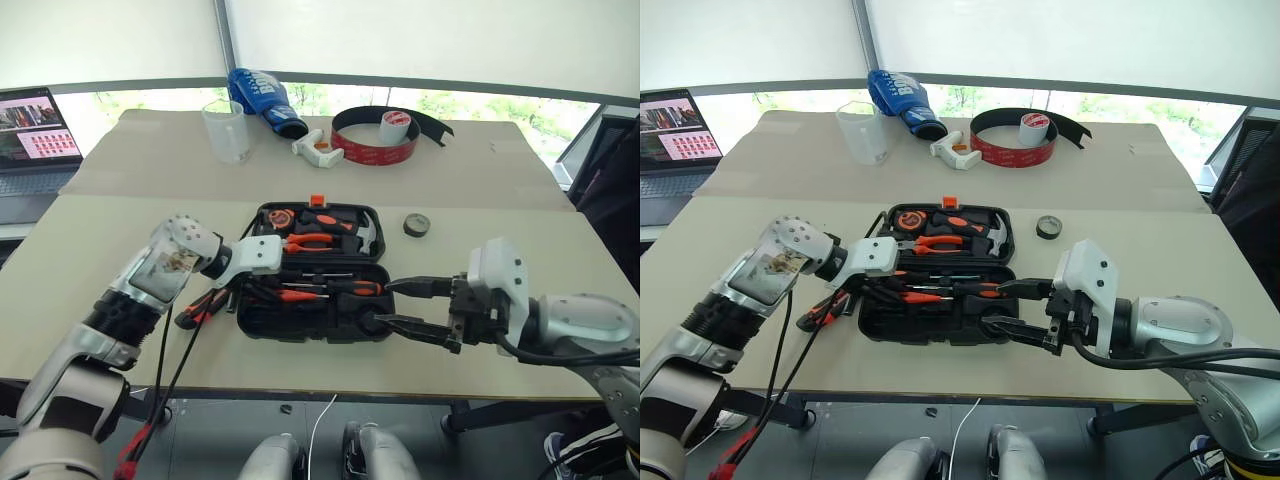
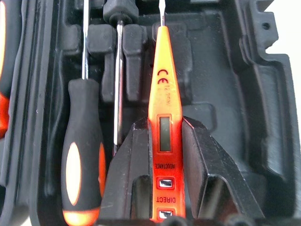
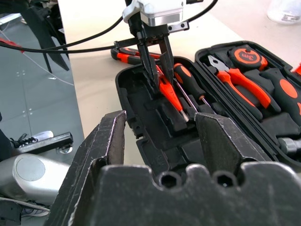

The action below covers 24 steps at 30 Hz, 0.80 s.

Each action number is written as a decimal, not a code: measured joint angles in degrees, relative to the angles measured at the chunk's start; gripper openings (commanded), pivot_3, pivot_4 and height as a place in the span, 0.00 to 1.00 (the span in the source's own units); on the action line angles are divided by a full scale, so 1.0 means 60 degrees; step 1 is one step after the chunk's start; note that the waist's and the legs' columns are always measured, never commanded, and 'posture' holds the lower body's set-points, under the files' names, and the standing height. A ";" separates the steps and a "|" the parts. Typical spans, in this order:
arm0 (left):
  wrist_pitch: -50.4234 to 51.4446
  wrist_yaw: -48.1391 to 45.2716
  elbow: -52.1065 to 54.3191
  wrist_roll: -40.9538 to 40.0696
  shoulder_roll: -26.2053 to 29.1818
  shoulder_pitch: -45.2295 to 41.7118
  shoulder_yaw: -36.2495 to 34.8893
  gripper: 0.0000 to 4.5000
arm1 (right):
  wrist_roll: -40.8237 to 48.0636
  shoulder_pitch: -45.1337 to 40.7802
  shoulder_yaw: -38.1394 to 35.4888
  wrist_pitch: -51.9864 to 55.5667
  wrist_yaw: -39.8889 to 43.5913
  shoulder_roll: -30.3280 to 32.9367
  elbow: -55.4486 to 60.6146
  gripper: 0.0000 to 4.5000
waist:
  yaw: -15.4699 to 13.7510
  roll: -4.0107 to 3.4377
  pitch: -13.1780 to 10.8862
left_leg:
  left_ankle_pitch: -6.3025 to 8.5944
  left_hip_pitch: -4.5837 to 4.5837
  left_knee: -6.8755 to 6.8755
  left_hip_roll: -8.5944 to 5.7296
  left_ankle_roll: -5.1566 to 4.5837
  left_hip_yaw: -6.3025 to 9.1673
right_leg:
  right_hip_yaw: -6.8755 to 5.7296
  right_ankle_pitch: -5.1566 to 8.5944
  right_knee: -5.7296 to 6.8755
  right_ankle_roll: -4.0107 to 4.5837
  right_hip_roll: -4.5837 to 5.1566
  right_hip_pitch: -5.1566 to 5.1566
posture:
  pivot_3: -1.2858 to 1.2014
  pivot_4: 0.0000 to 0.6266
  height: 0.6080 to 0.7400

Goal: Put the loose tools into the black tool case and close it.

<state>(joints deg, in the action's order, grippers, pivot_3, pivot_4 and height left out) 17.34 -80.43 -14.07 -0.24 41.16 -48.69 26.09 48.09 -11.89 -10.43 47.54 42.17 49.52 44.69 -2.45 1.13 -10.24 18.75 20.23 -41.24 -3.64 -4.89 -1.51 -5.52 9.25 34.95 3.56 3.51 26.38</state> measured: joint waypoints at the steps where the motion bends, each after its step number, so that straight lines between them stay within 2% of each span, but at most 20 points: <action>1: -0.0011 -0.0023 -0.0128 0.0062 -0.0054 -0.0040 0.0027 0.10 | 0.0015 0.0000 0.0000 0.0000 -0.0040 -0.0002 0.0024 0.73 | 0.0002 0.0000 0.0000 | 0.0002 0.0002 -0.0005 0.0000 -0.0004 0.0000 | 0.0000 0.0000 0.0001 0.0000 0.0000 0.0000 | 0.52 0.24 0.92; 8: -0.0012 -0.0351 -0.0431 0.0177 -0.0060 -0.0111 -0.0018 0.10 | 0.0066 0.0044 0.0001 -0.0001 -0.0271 -0.0003 0.0124 0.73 | 0.0029 0.0000 0.0000 | 0.0006 0.0001 -0.0009 0.0009 -0.0010 -0.0001 | 0.0000 0.0035 0.0002 -0.0059 -0.0005 0.0000 | 0.52 0.24 0.92; 13: 0.0283 -0.0473 -0.0328 0.0200 -0.0081 -0.0123 -0.0045 0.10 | 0.0065 0.0066 0.0004 -0.0002 -0.0385 -0.0004 0.0124 0.73 | 0.0046 0.0000 0.0000 | 0.0009 0.0001 -0.0009 0.0009 -0.0016 -0.0003 | 0.0000 0.0003 0.0002 -0.0005 -0.0009 0.0000 | 0.52 0.24 0.92; 24: 0.0284 -0.0640 -0.0253 0.0385 0.0110 -0.0120 -0.0056 0.10 | -0.0021 -0.0114 0.0205 -0.0146 -0.0406 -0.0085 -0.0065 0.73 | 0.0100 0.0000 0.0000 | 0.0010 -0.0002 -0.0010 0.0021 -0.0017 -0.0008 | 0.0000 0.0002 0.0004 -0.0002 -0.0020 0.0002 | 0.52 0.24 0.92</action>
<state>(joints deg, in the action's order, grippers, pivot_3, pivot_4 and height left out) 19.04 -84.27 -15.59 2.07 41.82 -49.41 25.75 47.97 -12.57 -9.20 46.66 39.74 49.01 44.30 -1.85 1.13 -10.24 18.81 20.22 -41.30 -3.51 -4.99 -1.56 -5.52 9.25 34.97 3.54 3.40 26.39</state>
